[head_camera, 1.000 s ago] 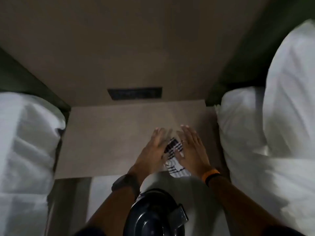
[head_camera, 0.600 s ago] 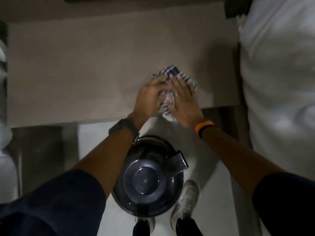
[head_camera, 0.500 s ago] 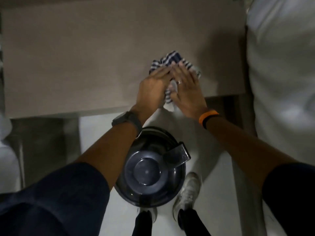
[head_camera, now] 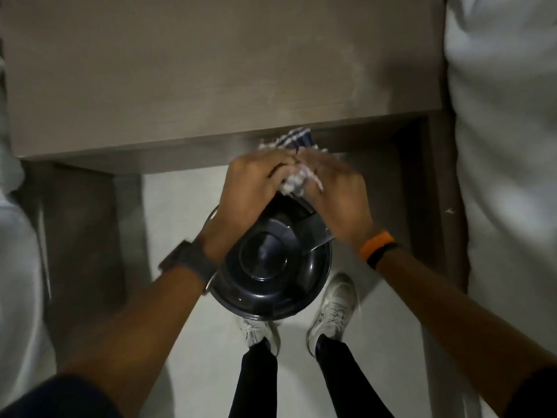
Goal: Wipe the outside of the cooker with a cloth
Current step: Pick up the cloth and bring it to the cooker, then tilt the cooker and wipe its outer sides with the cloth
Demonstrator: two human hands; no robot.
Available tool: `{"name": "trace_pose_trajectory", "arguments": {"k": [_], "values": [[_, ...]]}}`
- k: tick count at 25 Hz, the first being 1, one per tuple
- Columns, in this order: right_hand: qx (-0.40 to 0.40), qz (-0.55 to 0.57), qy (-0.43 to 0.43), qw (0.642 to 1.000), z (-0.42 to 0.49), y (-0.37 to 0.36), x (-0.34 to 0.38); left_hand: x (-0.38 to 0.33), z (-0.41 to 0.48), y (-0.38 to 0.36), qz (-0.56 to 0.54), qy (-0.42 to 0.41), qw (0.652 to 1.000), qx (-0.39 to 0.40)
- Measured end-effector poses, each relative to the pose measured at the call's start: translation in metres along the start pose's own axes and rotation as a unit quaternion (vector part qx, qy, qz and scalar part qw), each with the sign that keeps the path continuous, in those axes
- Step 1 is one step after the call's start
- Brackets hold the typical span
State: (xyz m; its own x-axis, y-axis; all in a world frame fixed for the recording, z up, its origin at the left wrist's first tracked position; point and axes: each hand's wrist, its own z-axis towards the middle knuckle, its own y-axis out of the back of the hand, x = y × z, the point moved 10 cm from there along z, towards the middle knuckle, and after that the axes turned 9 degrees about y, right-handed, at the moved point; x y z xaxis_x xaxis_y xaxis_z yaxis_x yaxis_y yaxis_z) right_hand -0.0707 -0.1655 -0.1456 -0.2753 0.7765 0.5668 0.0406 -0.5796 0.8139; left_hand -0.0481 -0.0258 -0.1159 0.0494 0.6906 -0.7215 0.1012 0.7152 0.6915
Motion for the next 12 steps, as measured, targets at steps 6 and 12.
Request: {"name": "trace_pose_trajectory", "arguments": {"k": [6,12], "values": [[0.198,-0.048,0.046,0.978,-0.139,-0.107,0.076,0.102,-0.128,-0.006,-0.017,0.204,0.977,0.065],[0.259,-0.088,0.187,0.944,-0.157,-0.155,0.108,0.134,-0.134,-0.005,-0.042,0.253,0.962,0.091]]}}
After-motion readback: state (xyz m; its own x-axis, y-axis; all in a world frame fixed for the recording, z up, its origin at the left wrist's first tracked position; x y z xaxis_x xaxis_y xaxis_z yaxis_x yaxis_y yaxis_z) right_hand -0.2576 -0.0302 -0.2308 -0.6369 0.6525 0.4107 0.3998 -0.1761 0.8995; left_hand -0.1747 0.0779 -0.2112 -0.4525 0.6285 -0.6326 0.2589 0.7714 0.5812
